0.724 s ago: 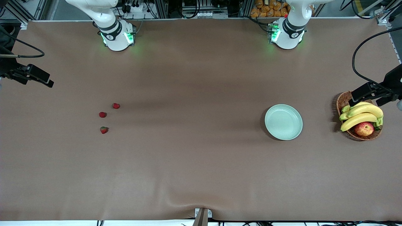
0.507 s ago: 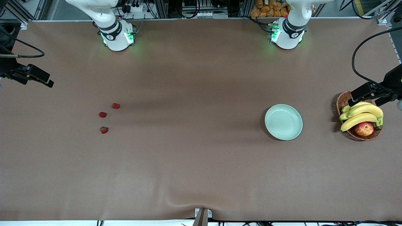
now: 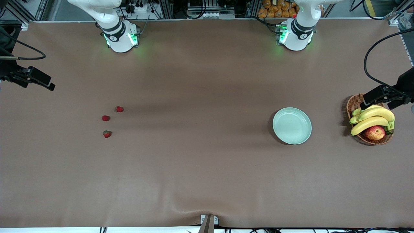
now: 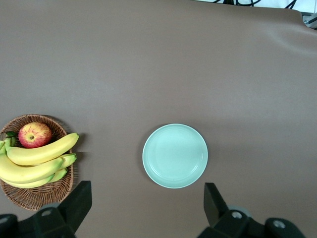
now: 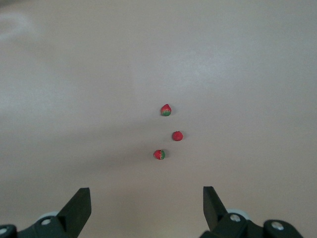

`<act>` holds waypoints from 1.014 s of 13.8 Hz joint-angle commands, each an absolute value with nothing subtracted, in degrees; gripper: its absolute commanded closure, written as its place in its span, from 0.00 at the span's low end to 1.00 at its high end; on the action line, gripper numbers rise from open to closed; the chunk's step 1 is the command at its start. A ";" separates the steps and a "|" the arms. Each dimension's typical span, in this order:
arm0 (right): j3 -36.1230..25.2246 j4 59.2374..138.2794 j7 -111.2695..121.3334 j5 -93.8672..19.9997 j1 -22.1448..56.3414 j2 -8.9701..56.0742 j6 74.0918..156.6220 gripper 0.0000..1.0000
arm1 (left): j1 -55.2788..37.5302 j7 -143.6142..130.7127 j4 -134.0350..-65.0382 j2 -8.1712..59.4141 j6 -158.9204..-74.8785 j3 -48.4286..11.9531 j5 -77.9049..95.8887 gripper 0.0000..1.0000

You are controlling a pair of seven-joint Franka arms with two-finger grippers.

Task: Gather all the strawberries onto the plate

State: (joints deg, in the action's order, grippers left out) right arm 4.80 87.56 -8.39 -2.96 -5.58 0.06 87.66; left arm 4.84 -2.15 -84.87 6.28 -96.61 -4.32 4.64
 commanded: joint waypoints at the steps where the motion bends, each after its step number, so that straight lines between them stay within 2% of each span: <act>1: 5.27 87.54 -7.56 -3.60 -6.42 -0.09 88.68 0.00 | 5.01 -1.14 -84.99 5.71 -94.75 -4.39 4.92 0.00; 14: 5.27 86.57 -8.35 -3.34 -6.86 -0.17 91.14 0.00 | 4.31 -1.32 -84.99 5.45 -92.29 -5.18 -0.17 0.00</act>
State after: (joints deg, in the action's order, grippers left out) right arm 4.78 87.44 -8.40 -2.96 -6.15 0.15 91.24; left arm 4.47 -2.13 -84.87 6.28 -93.29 -4.82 1.75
